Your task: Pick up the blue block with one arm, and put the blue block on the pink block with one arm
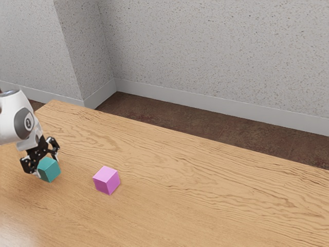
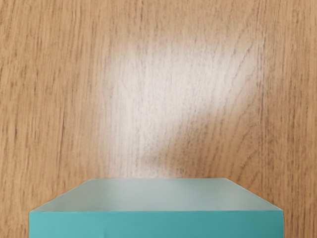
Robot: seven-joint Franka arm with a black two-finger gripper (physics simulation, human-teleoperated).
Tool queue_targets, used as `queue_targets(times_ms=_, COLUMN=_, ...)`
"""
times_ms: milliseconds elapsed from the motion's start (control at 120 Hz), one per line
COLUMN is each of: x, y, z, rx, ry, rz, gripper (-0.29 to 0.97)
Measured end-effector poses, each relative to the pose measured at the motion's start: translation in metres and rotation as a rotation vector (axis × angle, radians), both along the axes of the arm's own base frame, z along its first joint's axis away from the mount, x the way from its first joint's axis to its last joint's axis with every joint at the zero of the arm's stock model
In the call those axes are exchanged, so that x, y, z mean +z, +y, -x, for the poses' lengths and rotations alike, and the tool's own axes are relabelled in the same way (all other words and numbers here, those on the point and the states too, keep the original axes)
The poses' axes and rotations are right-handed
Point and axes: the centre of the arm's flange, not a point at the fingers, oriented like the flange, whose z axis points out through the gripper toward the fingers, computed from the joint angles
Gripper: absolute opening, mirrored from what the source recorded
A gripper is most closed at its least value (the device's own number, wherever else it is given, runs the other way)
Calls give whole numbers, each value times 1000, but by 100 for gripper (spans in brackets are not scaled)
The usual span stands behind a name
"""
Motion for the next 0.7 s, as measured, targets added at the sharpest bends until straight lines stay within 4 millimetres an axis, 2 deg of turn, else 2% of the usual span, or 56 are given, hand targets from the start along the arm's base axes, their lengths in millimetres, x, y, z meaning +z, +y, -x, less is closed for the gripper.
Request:
queue_targets(times_ms=75, x=-3, y=0, z=0, rx=-5, ry=-1, rz=1, gripper=63)
queue_targets(times_ms=150, x=-1, y=-1, z=-2, rx=-8, ry=-12, rz=2, gripper=48)
queue_targets(times_ms=233, x=14, y=-12, z=-9, rx=-35, ry=-43, rz=-1, gripper=38)
queue_targets(times_ms=350, x=41, y=-21, z=-10, rx=-52, ry=-84, rz=-5, gripper=30)
queue_targets(times_ms=442, x=77, y=-59, z=-11, rx=-108, ry=-121, rz=3, gripper=28)
queue_targets(times_ms=517, x=97, y=-94, z=-14, rx=-154, ry=-133, rz=12, gripper=25)
queue_targets(times_ms=625, x=104, y=-141, z=-24, rx=-215, ry=-119, rz=29, gripper=19)
queue_targets(times_ms=700, x=107, y=-163, z=-28, rx=-240, ry=-112, rz=37, gripper=15)
